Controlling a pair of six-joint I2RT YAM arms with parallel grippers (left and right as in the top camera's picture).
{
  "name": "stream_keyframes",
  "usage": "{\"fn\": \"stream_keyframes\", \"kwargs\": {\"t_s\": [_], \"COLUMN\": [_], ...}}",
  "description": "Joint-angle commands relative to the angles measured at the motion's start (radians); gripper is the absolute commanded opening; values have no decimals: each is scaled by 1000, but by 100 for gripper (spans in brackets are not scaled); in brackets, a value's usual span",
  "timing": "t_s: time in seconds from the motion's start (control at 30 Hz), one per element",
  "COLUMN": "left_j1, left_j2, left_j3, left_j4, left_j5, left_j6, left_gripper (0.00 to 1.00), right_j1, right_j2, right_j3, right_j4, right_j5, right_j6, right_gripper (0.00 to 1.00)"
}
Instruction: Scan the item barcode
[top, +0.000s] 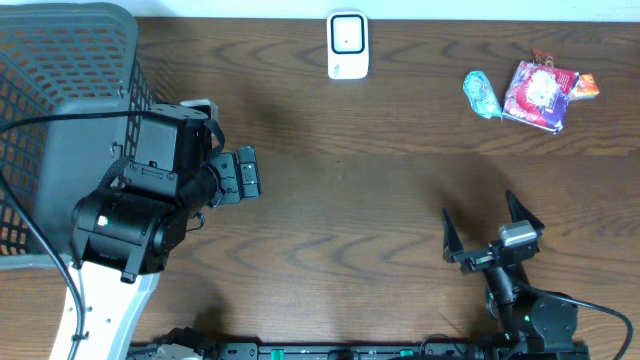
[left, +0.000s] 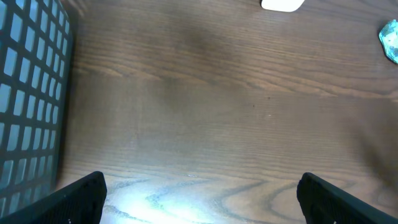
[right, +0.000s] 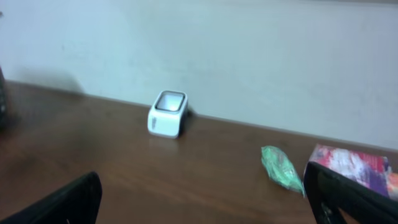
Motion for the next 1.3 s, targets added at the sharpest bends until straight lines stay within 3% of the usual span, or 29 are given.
{"fn": "stream_keyframes", "kwargs": {"t_s": [0.0,0.13,0.4,1.17,1.27], "left_j1": [3,3,3,3,3], "left_j2": [-1,-1,-1,-1,-1], "left_j3": [8,8,8,8,8], "left_j4": [-2,-2,-2,-2,-2], "left_j5": [-13,-12,-13,-13,-13], "left_j6": [6,6,6,6,6], "left_gripper": [98,98,98,97,98], "right_j1": [13,-13,-80,-86,-85], "right_j2": [-10,-10,-10,-10,-10], "right_j3": [-59,-126,-124,-124,-123], "right_j4": [84,138,-1,-6,-16], "right_j5": [48,50,72,107,193], "right_j6": [-4,-2,12,3,92], "right_gripper": [99,99,99,99,99]}}
